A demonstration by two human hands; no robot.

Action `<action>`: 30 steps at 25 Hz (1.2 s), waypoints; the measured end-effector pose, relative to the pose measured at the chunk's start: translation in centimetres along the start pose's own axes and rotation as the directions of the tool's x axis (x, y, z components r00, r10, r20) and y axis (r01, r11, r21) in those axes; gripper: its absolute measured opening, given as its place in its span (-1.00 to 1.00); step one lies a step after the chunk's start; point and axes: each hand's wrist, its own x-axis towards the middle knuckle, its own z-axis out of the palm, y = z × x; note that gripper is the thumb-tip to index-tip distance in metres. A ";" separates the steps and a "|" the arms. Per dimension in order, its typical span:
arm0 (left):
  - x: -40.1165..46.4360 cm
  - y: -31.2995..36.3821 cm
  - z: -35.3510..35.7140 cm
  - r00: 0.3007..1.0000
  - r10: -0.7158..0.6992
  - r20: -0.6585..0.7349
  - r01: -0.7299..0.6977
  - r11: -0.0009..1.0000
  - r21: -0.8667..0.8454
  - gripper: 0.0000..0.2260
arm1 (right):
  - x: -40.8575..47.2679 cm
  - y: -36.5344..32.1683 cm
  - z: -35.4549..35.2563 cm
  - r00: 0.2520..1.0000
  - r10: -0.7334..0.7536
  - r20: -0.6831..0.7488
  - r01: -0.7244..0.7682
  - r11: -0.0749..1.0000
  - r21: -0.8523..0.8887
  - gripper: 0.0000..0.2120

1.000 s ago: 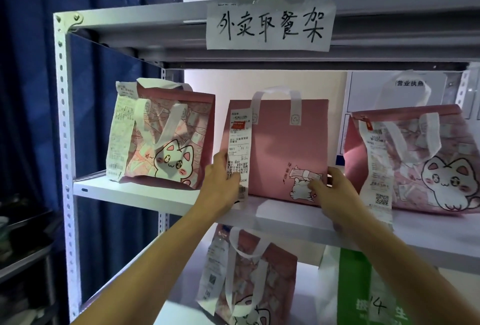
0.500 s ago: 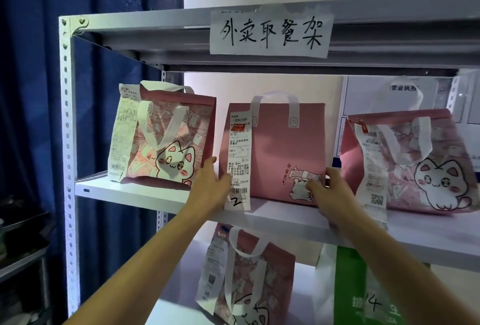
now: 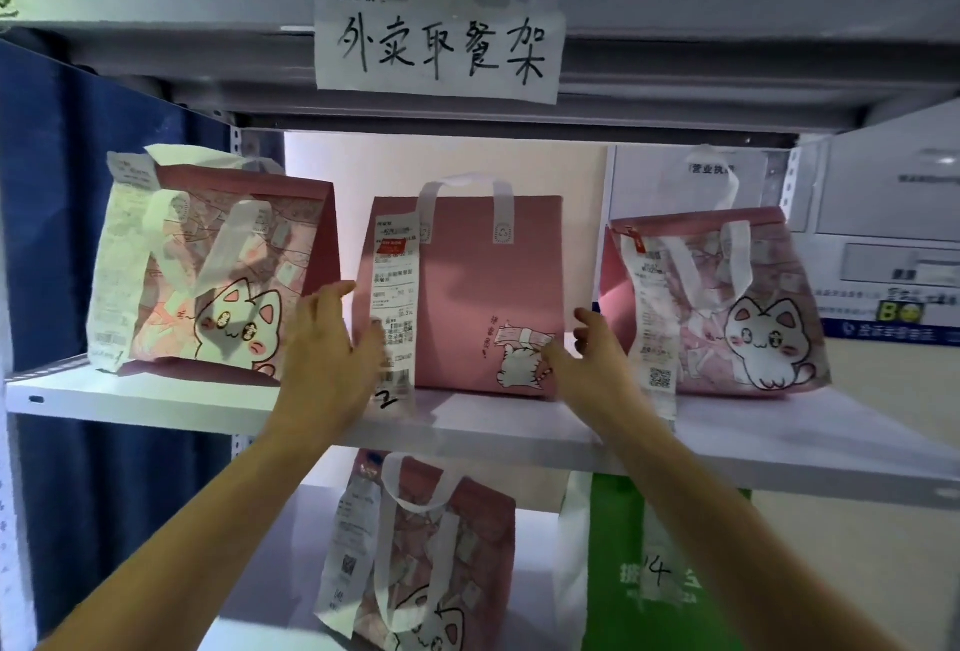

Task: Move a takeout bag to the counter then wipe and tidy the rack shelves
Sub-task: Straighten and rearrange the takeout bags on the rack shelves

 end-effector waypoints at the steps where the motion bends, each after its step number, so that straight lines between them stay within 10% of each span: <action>1: -0.3 1.3 0.4 0.997 0.069 -0.026 -0.069 0.998 -0.009 -0.59 | 0.1 -0.1 -0.8 1.000 -0.022 -0.004 0.022 1.000 0.009 -0.40; 9: -4.4 11.6 8.2 0.907 0.418 0.049 -0.400 0.893 -0.204 -0.64 | 3.0 1.6 -10.8 0.949 -0.165 -0.268 0.165 0.986 -0.022 -0.64; 16: -5.0 16.3 18.9 0.856 0.103 0.506 0.066 0.950 -0.306 -0.53 | 7.0 10.1 -21.8 0.869 0.174 -0.463 -0.250 0.963 -0.106 -0.41; 19: -3.9 16.8 21.4 0.839 0.052 0.542 0.164 0.925 -0.342 -0.59 | 8.4 11.6 -24.1 0.899 0.252 -0.357 -0.302 0.949 -0.089 -0.28; 24: -3.2 17.7 22.3 0.836 0.041 0.547 0.204 0.902 -0.380 -0.62 | 8.9 12.0 -23.8 0.932 0.320 -0.169 -0.325 0.946 -0.002 -0.74; 30: -4.7 17.0 20.6 0.857 0.040 0.514 0.207 0.886 -0.414 -0.65 | 6.2 11.4 -23.5 0.951 0.244 -0.190 -0.240 0.970 0.049 -0.75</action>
